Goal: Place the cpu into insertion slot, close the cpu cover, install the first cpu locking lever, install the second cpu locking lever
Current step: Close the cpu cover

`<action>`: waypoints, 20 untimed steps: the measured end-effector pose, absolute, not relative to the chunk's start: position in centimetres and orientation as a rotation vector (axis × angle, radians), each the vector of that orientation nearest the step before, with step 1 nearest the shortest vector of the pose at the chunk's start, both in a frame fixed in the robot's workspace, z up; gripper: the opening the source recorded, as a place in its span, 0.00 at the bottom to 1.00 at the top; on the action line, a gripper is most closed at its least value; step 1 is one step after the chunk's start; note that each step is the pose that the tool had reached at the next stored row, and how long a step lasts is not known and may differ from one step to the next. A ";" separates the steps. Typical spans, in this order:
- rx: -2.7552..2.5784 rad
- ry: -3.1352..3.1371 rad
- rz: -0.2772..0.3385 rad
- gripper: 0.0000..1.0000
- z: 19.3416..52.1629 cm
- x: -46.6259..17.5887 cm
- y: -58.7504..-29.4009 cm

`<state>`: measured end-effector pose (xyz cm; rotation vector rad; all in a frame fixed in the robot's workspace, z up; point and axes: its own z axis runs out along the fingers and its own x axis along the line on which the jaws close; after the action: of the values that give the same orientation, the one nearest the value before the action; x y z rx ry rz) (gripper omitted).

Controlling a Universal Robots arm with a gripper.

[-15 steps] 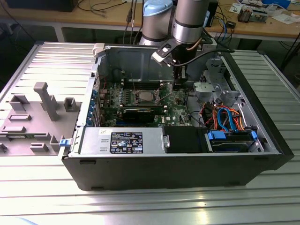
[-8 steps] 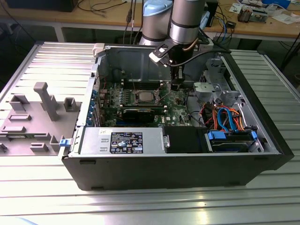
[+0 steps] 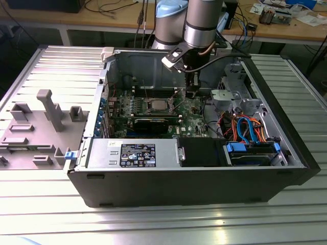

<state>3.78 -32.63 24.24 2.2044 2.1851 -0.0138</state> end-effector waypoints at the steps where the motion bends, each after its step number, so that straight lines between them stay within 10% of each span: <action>1: 2.204 2.185 -0.014 0.11 24.2 3.7 -32.6; 20: 2.204 2.185 -0.014 0.11 24.2 2.2 -32.6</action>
<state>2.15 -32.63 24.23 2.2042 2.1853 -0.0137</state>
